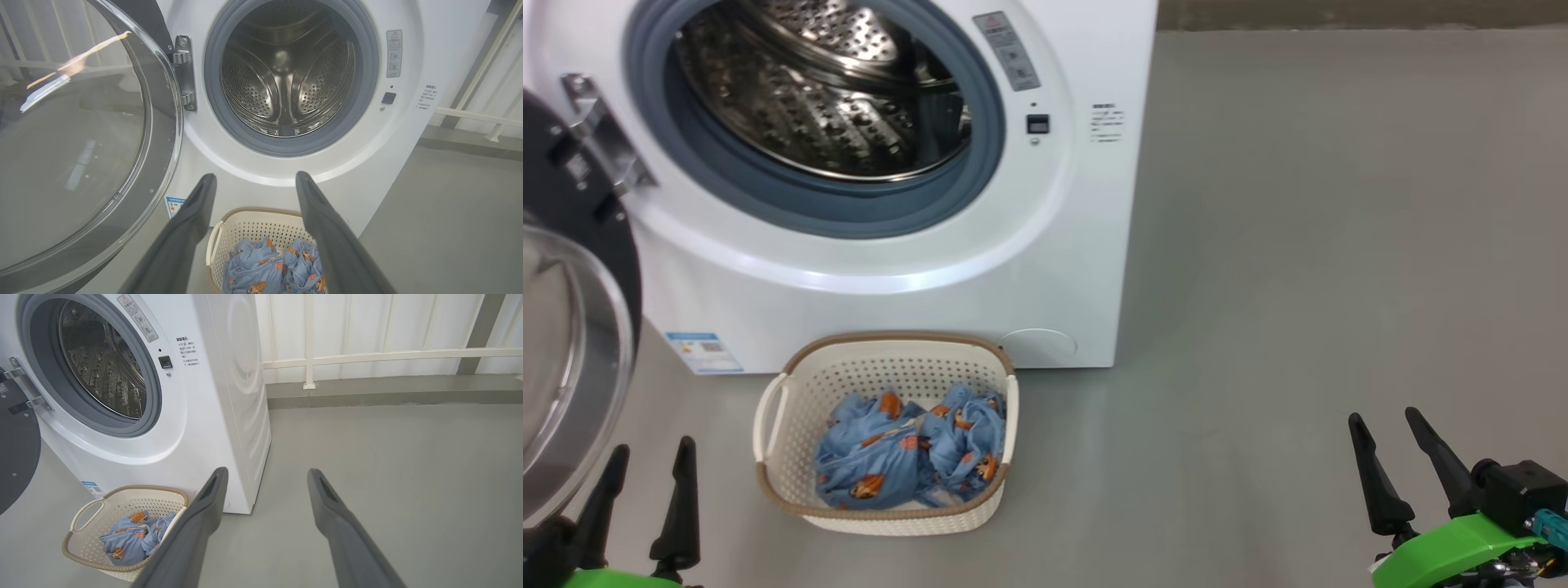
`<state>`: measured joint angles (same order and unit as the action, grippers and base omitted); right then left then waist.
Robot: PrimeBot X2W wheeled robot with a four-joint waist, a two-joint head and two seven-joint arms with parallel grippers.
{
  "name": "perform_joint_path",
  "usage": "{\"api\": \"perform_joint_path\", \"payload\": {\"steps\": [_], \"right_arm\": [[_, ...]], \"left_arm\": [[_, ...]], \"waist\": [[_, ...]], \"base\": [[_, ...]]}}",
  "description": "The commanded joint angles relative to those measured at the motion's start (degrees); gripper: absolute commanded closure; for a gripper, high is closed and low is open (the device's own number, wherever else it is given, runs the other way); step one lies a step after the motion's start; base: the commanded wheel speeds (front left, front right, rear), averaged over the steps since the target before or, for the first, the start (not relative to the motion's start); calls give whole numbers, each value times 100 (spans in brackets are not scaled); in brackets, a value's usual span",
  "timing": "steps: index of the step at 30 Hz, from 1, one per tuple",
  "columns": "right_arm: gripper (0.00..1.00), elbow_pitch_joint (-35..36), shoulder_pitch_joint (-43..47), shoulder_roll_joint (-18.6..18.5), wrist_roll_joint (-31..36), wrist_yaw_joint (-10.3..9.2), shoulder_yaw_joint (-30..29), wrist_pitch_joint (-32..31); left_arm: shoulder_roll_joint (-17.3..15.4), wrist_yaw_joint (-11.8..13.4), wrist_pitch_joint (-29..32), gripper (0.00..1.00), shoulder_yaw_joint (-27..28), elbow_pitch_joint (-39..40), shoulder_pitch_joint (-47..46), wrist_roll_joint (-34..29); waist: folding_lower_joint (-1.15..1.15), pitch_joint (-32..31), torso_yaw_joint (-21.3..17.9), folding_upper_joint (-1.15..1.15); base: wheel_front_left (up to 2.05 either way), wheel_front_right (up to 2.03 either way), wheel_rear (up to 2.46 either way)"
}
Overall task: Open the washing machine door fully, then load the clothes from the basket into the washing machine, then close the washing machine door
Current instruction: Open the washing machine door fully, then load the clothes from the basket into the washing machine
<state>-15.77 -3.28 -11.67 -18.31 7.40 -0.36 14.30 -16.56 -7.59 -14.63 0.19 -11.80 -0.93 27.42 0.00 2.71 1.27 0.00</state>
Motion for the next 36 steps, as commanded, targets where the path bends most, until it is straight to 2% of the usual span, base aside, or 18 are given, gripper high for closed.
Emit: {"api": "perform_joint_path", "payload": {"steps": [1,10,29,36], "right_arm": [[0,162,42,-59,-50,9,103,70],[0,206,108,-29,-47,9,9,70],[0,223,37,42,-20,9,-21,70],[0,225,9,62,-6,9,-30,70]], "left_arm": [[-205,10,-37,0,177,155,-112,58],[-256,10,-37,0,26,190,-122,163],[-347,10,-37,0,-169,134,-232,354],[-428,10,-37,0,-254,121,-291,422]], "waist": [[0,-13,-113,0],[0,-5,-277,0],[0,62,-308,0],[0,121,-321,0]], "base": [[0,0,0],[0,0,0],[0,0,0],[38,-74,37]]}}
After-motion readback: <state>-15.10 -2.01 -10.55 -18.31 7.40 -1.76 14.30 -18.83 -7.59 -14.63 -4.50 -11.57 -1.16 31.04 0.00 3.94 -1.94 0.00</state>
